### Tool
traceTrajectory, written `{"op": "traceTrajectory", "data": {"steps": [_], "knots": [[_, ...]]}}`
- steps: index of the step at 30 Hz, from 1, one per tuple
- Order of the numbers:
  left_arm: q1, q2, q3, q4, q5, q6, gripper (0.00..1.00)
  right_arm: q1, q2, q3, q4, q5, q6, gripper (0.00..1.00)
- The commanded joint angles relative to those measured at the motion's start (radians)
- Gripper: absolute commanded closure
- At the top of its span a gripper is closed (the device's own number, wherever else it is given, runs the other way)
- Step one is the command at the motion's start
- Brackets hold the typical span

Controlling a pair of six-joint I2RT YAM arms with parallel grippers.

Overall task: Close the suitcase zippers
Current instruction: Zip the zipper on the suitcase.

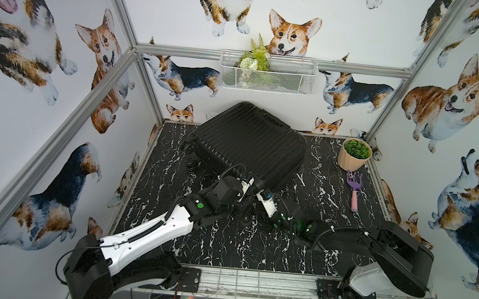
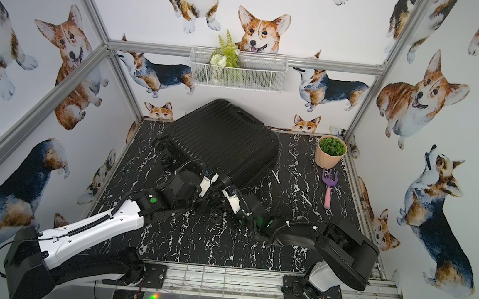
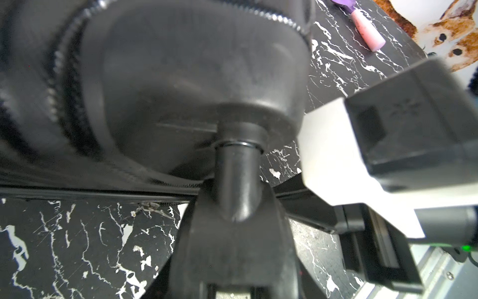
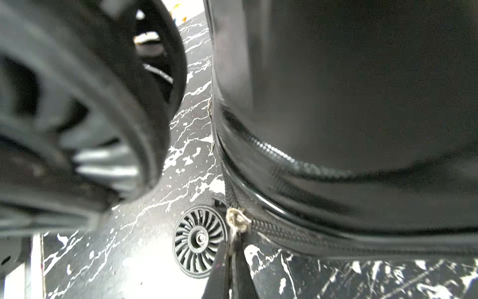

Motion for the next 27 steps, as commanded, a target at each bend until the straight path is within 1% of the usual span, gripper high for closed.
{"op": "traceTrajectory", "data": {"steps": [1,3,4,7,9,10,13,15,16,21,25,27], "knots": [[-0.005,-0.004,0.006,0.114,0.02,-0.027,0.73,0.015,0.011,0.02,0.092,-0.082,0.021,1.0],[-0.005,-0.013,0.021,0.079,0.015,-0.01,0.51,0.015,0.0,0.016,0.063,-0.011,0.016,1.0],[-0.005,-0.023,0.028,0.055,0.007,0.003,0.43,0.012,-0.009,0.015,0.042,0.027,0.011,1.0],[-0.005,-0.081,0.034,0.006,-0.042,0.036,0.22,-0.012,-0.036,-0.002,-0.002,0.076,0.019,1.0],[-0.004,-0.126,0.034,-0.023,-0.113,0.05,0.14,-0.032,-0.054,-0.024,-0.002,0.076,0.03,1.0],[-0.003,-0.148,0.034,-0.04,-0.148,0.062,0.12,-0.041,-0.063,-0.033,-0.002,0.074,0.032,1.0],[0.013,-0.18,0.095,-0.101,-0.217,0.11,0.08,-0.058,-0.082,-0.045,-0.016,0.076,0.028,1.0],[0.053,-0.184,0.12,-0.146,-0.258,0.129,0.07,-0.068,-0.089,-0.047,-0.025,0.075,0.027,1.0],[0.09,-0.185,0.131,-0.165,-0.256,0.135,0.07,-0.072,-0.093,-0.048,-0.027,0.075,0.025,1.0],[0.399,-0.152,0.193,-0.212,-0.102,0.182,0.07,-0.085,-0.105,-0.05,-0.038,0.086,0.025,1.0],[0.634,-0.058,0.268,-0.231,0.002,0.259,0.06,-0.089,-0.111,-0.05,-0.045,0.082,0.021,1.0],[0.729,-0.004,0.298,-0.222,0.063,0.301,0.06,-0.089,-0.114,-0.05,-0.045,0.08,0.021,1.0]]}}
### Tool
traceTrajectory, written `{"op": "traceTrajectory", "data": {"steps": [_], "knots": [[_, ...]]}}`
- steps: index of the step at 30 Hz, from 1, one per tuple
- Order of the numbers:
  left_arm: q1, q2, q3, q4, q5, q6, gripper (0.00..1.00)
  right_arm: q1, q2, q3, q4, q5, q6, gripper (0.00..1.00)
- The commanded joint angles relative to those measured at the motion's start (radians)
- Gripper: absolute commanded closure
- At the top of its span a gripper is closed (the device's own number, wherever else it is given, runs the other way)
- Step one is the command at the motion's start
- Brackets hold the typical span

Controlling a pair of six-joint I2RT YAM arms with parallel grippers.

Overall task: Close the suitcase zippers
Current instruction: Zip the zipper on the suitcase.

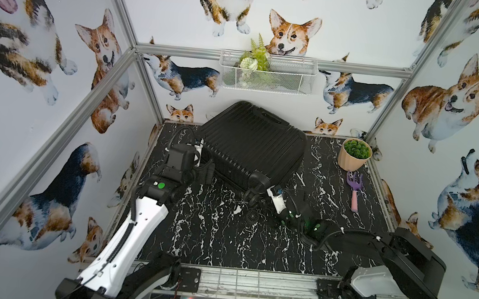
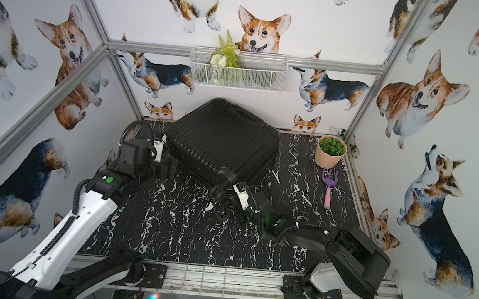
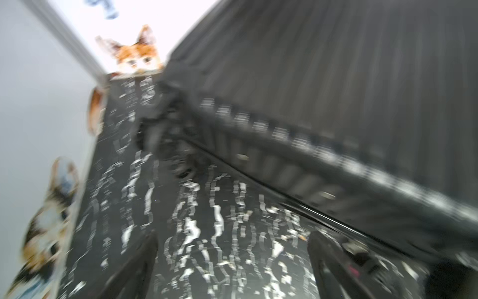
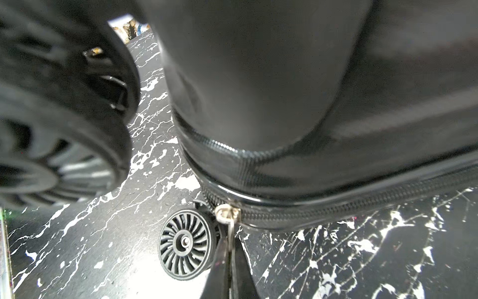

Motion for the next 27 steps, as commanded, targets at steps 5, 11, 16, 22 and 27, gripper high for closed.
{"op": "traceTrajectory", "data": {"steps": [5,11,16,22,27], "knots": [[0.25,0.19,0.127,-0.003,0.235,0.197,0.04,-0.003,-0.004,0.009,0.005,0.012,-0.003,1.0],[0.34,0.324,0.2,0.035,0.419,0.342,0.04,-0.004,-0.004,0.013,-0.004,0.021,-0.013,1.0],[0.374,0.434,0.249,0.073,0.472,0.417,0.06,-0.004,-0.003,0.019,-0.017,0.023,-0.019,1.0],[0.394,0.554,0.311,0.048,0.571,0.537,0.12,-0.007,-0.002,0.03,-0.032,0.026,-0.031,1.0],[0.393,0.592,0.303,0.056,0.651,0.634,0.18,-0.009,0.008,0.045,-0.043,0.026,-0.037,1.0]]}}
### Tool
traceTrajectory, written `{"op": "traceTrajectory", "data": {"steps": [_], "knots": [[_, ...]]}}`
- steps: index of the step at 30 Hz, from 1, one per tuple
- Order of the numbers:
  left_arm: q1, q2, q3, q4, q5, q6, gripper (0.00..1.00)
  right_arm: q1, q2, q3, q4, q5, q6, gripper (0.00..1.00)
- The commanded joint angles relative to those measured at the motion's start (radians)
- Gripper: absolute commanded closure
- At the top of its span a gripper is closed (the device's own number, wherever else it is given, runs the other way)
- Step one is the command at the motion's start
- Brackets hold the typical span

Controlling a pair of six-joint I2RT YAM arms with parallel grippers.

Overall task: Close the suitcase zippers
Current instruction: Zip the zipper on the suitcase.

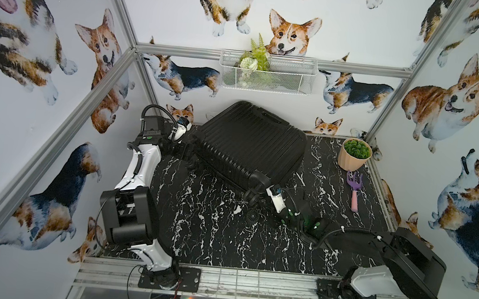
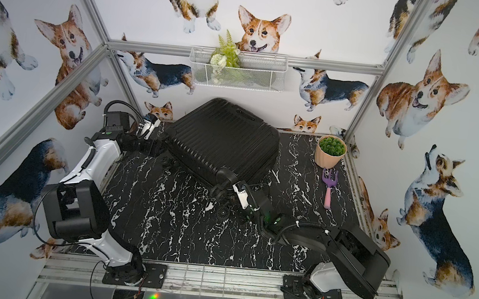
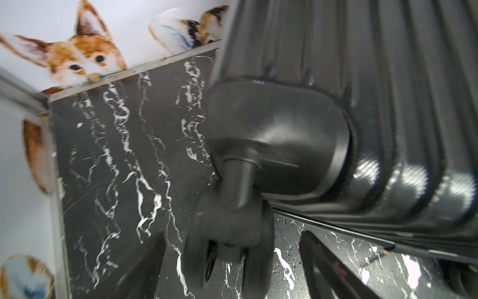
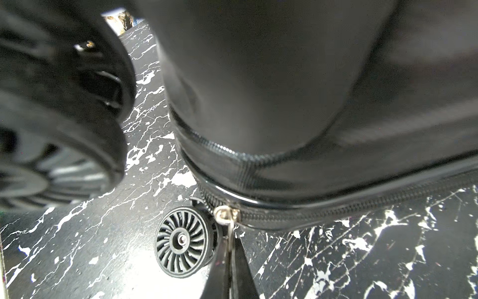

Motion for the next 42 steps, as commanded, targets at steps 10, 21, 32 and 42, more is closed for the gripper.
{"op": "traceTrajectory", "data": {"steps": [10,21,32,42], "knots": [[0.001,0.056,0.006,-0.009,0.043,0.084,0.52,-0.004,0.001,0.032,-0.006,0.04,-0.017,1.0],[-0.036,-0.069,-0.052,-0.133,-0.016,0.006,0.62,-0.07,-0.042,0.008,-0.021,0.019,-0.013,1.0],[-0.123,-0.28,-0.183,-0.169,-0.087,-0.281,0.62,-0.197,-0.09,-0.034,-0.018,-0.086,0.017,1.0],[-0.212,-0.457,-0.352,-0.082,-0.159,-0.427,0.64,-0.204,-0.124,-0.092,0.061,-0.231,0.095,1.0]]}}
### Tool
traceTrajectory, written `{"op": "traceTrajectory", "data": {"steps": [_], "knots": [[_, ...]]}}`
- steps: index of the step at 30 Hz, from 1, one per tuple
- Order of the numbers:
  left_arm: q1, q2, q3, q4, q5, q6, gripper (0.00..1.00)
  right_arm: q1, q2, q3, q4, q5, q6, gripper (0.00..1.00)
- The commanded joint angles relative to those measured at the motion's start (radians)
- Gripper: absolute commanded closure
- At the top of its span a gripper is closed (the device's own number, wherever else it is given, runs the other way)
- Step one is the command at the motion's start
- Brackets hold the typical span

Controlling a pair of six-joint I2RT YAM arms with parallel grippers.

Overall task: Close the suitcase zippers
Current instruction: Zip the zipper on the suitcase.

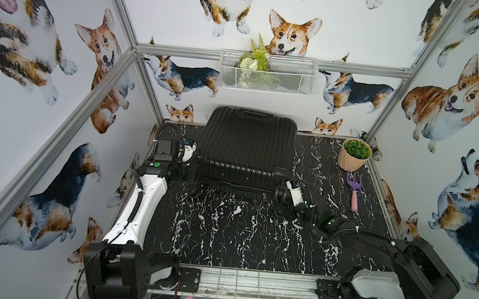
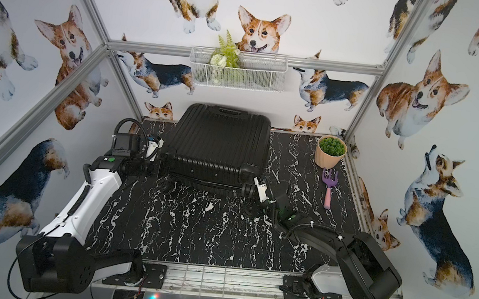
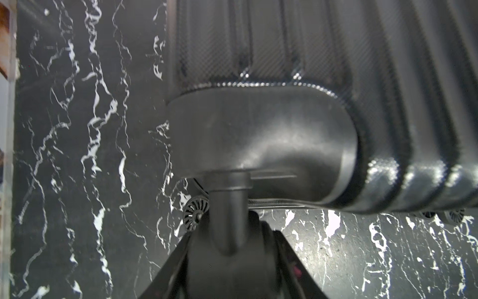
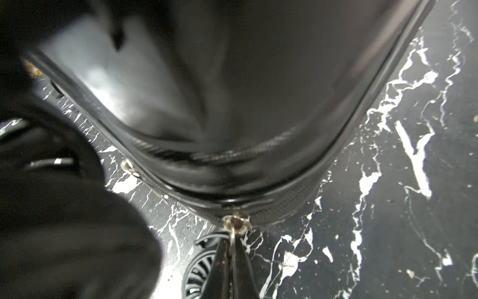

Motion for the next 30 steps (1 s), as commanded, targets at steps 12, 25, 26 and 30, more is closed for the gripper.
{"op": "traceTrajectory", "data": {"steps": [12,25,26,30], "knots": [[-0.028,-0.083,-0.072,0.066,0.09,-0.069,0.65,0.0,0.039,-0.067,0.286,-0.252,0.153,1.0],[-0.054,-0.087,-0.088,0.078,0.095,-0.089,0.67,0.0,0.119,-0.068,0.449,-0.297,0.255,1.0],[-0.055,-0.087,-0.092,0.08,0.098,-0.09,0.68,0.001,0.128,-0.071,0.472,-0.302,0.268,1.0],[-0.062,-0.092,-0.097,0.077,0.096,-0.089,0.68,0.002,0.155,-0.076,0.531,-0.291,0.304,1.0]]}}
